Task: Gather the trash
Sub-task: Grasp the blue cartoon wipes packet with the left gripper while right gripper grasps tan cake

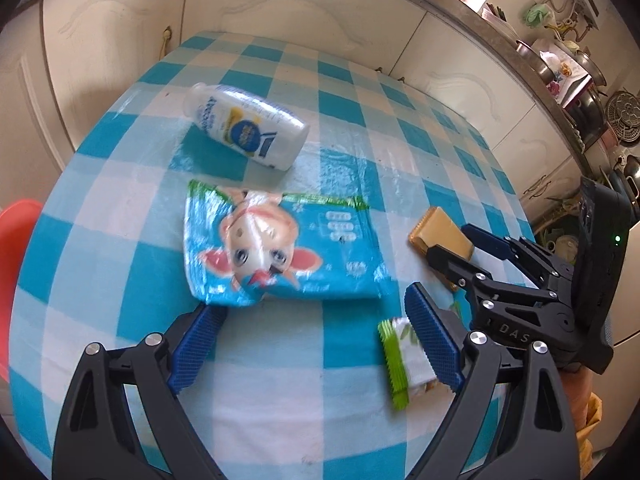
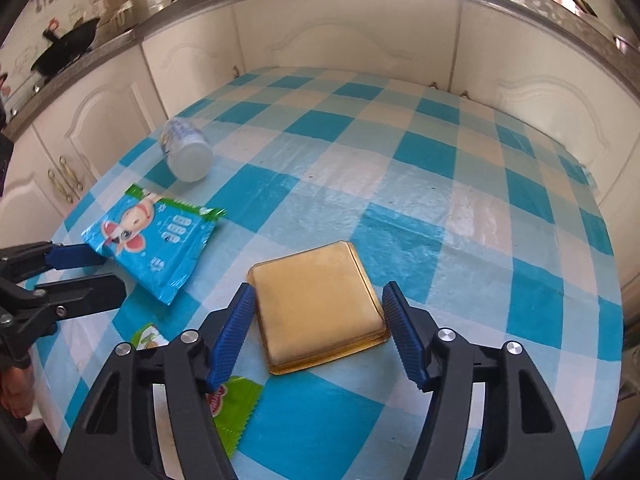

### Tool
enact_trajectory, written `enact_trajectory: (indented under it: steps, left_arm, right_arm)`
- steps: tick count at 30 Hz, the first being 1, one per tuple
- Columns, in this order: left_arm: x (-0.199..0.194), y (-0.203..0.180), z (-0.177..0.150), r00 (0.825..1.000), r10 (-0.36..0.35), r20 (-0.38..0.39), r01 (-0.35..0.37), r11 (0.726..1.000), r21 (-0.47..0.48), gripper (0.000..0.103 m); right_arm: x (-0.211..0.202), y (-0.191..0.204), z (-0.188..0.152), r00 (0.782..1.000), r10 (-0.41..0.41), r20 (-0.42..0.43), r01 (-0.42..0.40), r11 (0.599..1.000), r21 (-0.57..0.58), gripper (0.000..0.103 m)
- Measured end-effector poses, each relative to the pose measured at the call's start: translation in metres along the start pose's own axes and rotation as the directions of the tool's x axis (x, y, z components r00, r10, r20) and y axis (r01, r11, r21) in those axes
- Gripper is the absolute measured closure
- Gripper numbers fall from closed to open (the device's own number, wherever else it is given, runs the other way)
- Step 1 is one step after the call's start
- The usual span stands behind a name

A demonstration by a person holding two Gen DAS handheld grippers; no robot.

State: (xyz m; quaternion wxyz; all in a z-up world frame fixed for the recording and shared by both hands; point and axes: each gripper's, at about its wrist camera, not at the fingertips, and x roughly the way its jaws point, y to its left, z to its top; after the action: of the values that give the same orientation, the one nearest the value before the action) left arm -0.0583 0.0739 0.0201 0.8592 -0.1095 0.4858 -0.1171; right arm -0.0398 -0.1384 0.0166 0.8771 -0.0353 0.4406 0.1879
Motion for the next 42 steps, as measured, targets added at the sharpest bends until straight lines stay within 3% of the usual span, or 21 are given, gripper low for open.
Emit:
enact_trajectory:
  steps: [7,12,16,21,26,29,32,37,42]
  left_arm:
    - [0.019,-0.002,0.026,0.999,0.011,0.04,-0.01,1.0,-0.022,0.013]
    - [0.033,-0.011,0.04,0.998,0.042,0.052,-0.041,0.999,-0.016,0.006]
    - [0.043,-0.024,0.046,0.992,0.116,0.053,-0.116,0.993,-0.013,0.004]
    - [0.06,-0.039,0.052,0.968,0.246,0.056,-0.248,0.968,0.04,0.004]
    - [0.065,-0.042,0.055,0.953,0.294,0.069,-0.298,0.953,0.051,0.004]
    - [0.066,-0.044,0.053,0.95,0.302,0.085,-0.308,0.949,0.069,0.008]
    - [0.062,-0.049,0.05,0.947,0.304,0.106,-0.314,0.945,0.093,0.022]
    - [0.059,-0.05,0.047,0.951,0.288,0.114,-0.3,0.948,0.107,0.03]
    - [0.054,-0.049,0.043,0.954,0.278,0.115,-0.292,0.949,0.12,0.032]
  right_arm:
    - [-0.004,-0.027,0.001,1.0,0.01,0.025,-0.013,0.992,0.123,0.037]
    - [-0.005,-0.027,0.001,1.0,0.015,0.027,-0.019,0.991,0.132,0.037]
    - [-0.006,-0.03,0.0,0.999,0.031,0.033,-0.036,0.989,0.145,0.037]
    - [-0.009,-0.033,-0.001,0.998,0.044,0.04,-0.05,0.985,0.162,0.036]
    - [-0.01,-0.036,-0.002,0.997,0.067,0.048,-0.075,0.981,0.18,0.032]
    - [-0.01,-0.036,-0.002,0.996,0.069,0.048,-0.077,0.981,0.178,0.029]
    - [-0.011,-0.035,-0.003,0.997,0.067,0.047,-0.074,0.981,0.177,0.029]
    - [-0.01,-0.031,-0.003,0.998,0.051,0.036,-0.057,0.986,0.158,0.024]
    - [-0.007,-0.025,-0.003,1.0,0.025,0.018,-0.027,0.993,0.118,0.023]
